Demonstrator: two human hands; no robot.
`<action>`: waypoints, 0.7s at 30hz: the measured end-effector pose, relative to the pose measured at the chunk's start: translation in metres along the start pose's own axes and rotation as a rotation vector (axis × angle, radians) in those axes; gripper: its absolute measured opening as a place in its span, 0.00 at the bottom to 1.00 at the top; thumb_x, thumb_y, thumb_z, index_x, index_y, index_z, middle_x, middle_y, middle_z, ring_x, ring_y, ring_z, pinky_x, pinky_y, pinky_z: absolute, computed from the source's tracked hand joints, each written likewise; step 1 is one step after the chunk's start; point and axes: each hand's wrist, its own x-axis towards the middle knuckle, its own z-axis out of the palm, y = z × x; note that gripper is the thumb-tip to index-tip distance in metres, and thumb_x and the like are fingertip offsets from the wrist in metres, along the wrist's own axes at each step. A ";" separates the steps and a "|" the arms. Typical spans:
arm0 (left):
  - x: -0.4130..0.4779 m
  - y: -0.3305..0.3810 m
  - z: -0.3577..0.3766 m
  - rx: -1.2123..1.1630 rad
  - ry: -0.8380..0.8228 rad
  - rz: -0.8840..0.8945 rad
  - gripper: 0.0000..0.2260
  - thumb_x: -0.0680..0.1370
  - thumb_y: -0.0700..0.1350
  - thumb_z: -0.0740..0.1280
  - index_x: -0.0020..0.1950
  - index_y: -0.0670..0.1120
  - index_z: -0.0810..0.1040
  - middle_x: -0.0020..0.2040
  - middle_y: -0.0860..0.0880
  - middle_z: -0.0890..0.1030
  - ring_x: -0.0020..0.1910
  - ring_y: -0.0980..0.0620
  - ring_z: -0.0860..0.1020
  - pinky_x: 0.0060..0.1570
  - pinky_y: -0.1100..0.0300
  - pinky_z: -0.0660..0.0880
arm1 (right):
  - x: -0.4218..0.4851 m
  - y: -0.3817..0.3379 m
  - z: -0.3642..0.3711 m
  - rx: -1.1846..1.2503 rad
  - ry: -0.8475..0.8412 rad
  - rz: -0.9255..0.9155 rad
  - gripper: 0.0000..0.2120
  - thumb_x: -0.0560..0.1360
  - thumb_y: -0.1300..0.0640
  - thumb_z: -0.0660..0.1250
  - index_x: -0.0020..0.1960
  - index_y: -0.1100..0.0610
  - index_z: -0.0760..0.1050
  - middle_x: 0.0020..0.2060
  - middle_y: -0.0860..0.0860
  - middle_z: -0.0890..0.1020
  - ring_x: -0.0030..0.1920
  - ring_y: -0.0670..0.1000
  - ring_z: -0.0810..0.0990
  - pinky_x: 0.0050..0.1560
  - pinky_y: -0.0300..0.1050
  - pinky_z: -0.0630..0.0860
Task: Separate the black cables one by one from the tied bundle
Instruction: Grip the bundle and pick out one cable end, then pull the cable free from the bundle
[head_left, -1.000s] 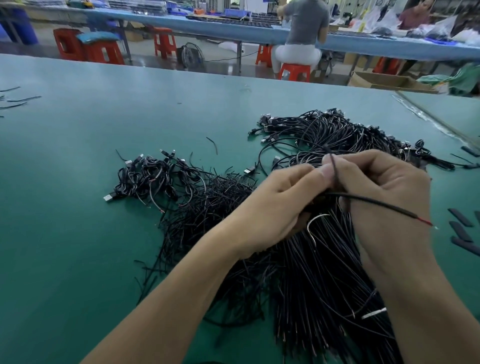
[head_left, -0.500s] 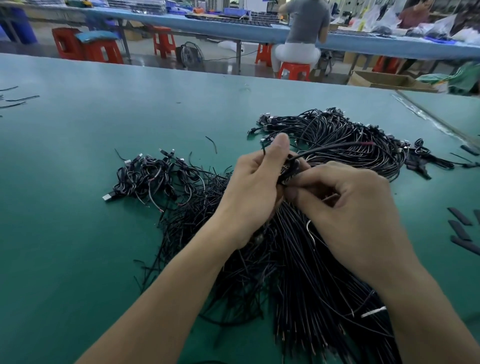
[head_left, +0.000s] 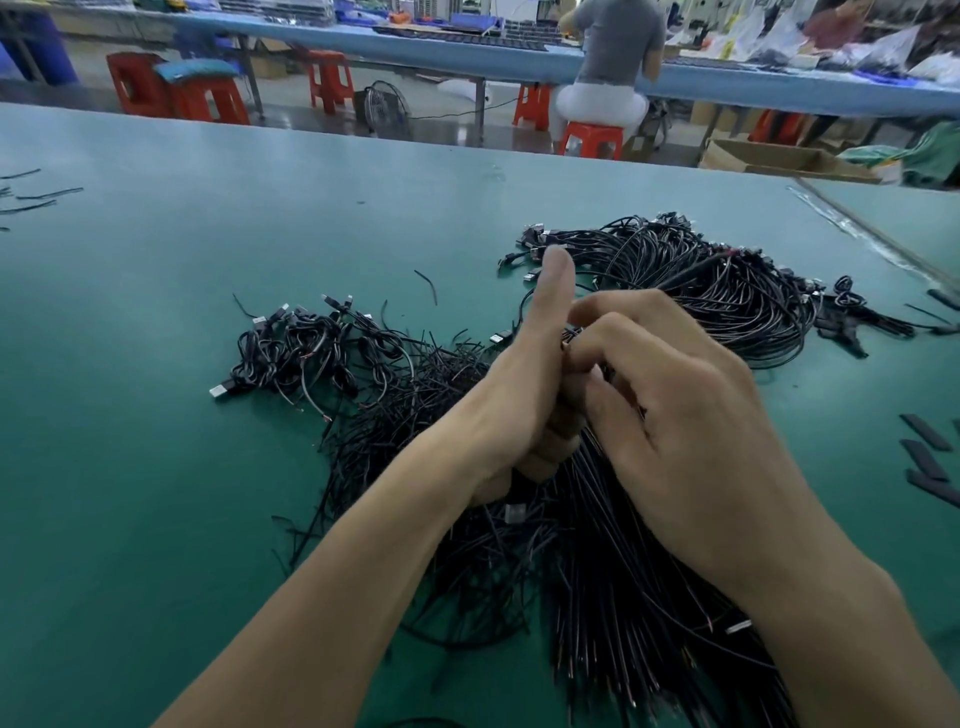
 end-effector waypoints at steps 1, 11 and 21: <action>0.000 0.000 0.000 0.005 -0.051 0.049 0.38 0.70 0.80 0.41 0.20 0.51 0.65 0.21 0.54 0.60 0.18 0.55 0.56 0.22 0.67 0.55 | 0.000 0.002 0.000 0.042 0.006 0.013 0.05 0.78 0.61 0.64 0.47 0.53 0.75 0.57 0.40 0.76 0.45 0.42 0.76 0.43 0.51 0.76; -0.006 -0.001 -0.007 0.278 -0.362 0.146 0.12 0.63 0.48 0.79 0.34 0.50 0.76 0.28 0.55 0.70 0.25 0.57 0.67 0.26 0.65 0.62 | 0.003 0.017 -0.013 0.390 -0.035 0.135 0.04 0.69 0.56 0.76 0.41 0.48 0.84 0.39 0.44 0.85 0.31 0.49 0.81 0.34 0.41 0.77; 0.010 -0.012 0.005 0.903 0.074 0.110 0.14 0.75 0.46 0.72 0.35 0.50 0.68 0.33 0.52 0.71 0.32 0.53 0.69 0.33 0.59 0.66 | -0.001 0.017 -0.007 -0.043 0.001 0.055 0.06 0.71 0.59 0.75 0.43 0.48 0.83 0.36 0.43 0.82 0.38 0.48 0.80 0.41 0.52 0.77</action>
